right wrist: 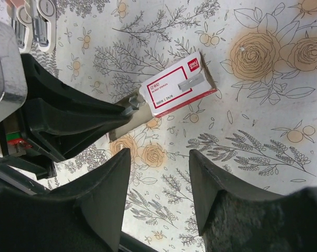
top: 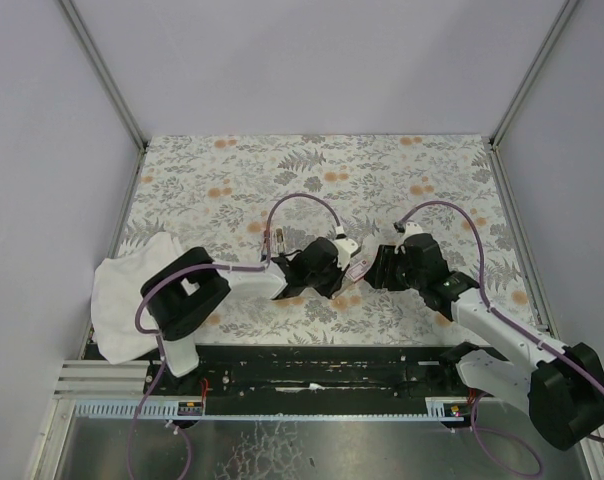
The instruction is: Load the staples into the stapler
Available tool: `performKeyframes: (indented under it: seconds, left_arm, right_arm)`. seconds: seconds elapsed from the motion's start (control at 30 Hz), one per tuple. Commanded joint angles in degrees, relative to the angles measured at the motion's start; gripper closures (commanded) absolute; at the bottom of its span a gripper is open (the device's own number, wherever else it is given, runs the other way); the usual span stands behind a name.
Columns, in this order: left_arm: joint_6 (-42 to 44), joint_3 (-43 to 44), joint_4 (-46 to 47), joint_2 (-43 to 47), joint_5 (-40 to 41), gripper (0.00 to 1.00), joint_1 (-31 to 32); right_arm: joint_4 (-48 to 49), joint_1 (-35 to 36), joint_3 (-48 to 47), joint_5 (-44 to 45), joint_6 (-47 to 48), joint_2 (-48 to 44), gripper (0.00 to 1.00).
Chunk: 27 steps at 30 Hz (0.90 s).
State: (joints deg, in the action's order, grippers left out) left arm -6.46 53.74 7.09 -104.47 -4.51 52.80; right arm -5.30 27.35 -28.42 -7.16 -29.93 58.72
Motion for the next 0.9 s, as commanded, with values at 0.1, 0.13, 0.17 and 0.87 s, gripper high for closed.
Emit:
performKeyframes:
  seconds: [0.1,0.13,0.17,0.87]
  left_arm:
    - [-5.9,-5.1,8.6,6.3,-0.6,0.9,-0.4]
    - [-6.7,-5.7,9.2,7.3,-0.7,0.9,-0.4]
    - [-7.5,-6.4,9.7,8.3,-0.8,0.9,-0.5]
    - [-7.7,-4.0,9.9,4.4,-0.1,0.72,-0.7]
  right_arm:
    - [2.6,-0.4,-0.8,-3.0,-4.2,-2.0,0.45]
    - [3.1,-0.4,-0.6,-3.7,-5.2,-1.9,0.45]
    - [3.8,-0.4,-0.5,-4.5,-6.3,-1.7,0.45]
    - [11.2,-0.4,2.5,-6.6,-12.2,3.1,0.44]
